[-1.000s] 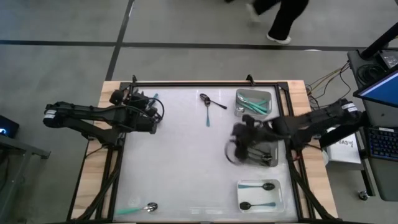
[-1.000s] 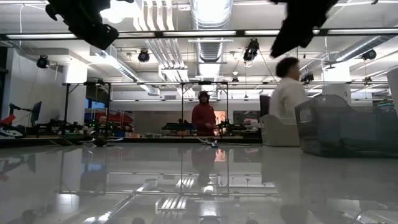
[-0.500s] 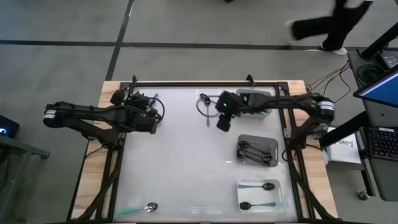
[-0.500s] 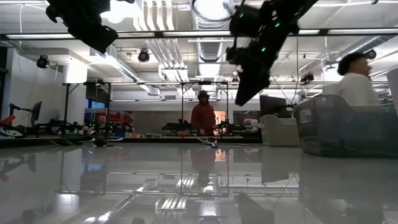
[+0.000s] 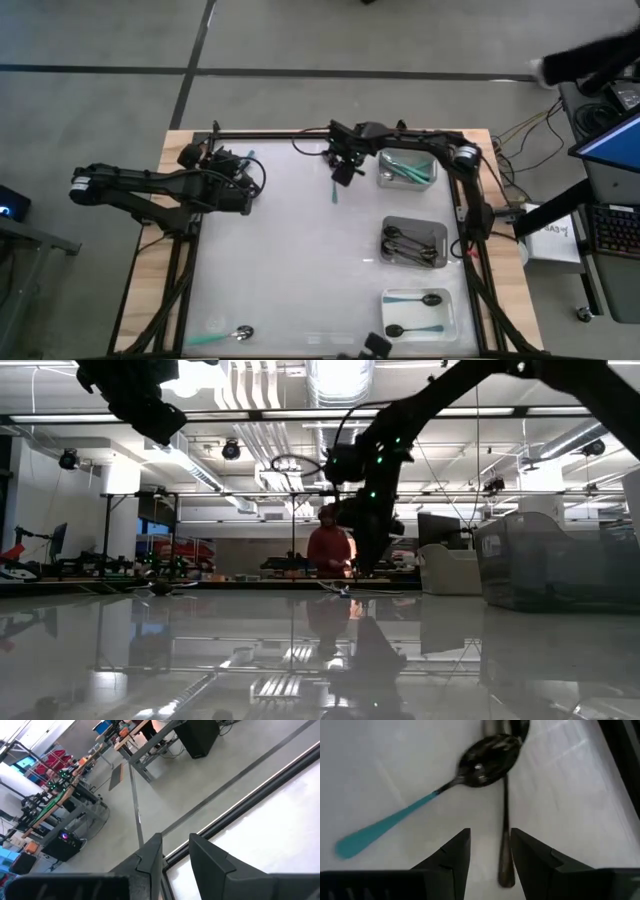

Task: Sort silverware by color (type)
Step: Put the black spoon into the black bin

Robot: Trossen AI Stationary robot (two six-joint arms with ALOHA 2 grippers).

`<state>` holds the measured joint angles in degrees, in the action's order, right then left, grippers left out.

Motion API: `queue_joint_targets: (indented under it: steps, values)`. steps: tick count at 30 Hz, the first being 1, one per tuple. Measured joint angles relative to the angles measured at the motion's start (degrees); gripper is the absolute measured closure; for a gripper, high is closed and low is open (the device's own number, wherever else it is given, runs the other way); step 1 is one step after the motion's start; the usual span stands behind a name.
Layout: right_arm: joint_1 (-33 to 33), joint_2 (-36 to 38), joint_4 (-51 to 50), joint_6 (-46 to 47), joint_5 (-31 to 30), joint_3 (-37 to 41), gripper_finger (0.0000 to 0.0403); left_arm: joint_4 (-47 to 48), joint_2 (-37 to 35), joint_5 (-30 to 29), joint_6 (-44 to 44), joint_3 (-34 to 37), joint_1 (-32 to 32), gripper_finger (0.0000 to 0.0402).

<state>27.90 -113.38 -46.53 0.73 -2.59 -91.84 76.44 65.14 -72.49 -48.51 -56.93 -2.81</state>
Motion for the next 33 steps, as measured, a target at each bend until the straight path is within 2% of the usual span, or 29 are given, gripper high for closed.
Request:
queue_joint_targets:
  steps: [9,15,21,26,33]
  values:
    - [1.83,-8.16,-2.66,-1.58,0.0,-7.65,0.0271,0.09,-0.07,0.02,0.0,0.0,0.0,0.0322]
    - [2.19,-10.48,-2.93,-3.25,-0.4,-10.77,0.0271,0.09,-0.11,-0.04,0.0,-0.02,0.0,0.0322]
    - [3.02,-10.53,-3.0,-3.76,-0.42,-10.91,0.0274,0.23,-0.11,-0.33,0.02,-0.02,0.0,0.0322]
    - [3.98,-10.49,-3.02,-3.74,-0.24,-10.19,0.0292,0.34,-0.11,-0.48,0.02,-0.02,0.0,0.0322]
    - [4.1,-10.49,-3.78,-3.74,2.62,-9.17,0.0297,0.53,-0.11,-0.5,1.53,-0.02,0.0,0.0322]
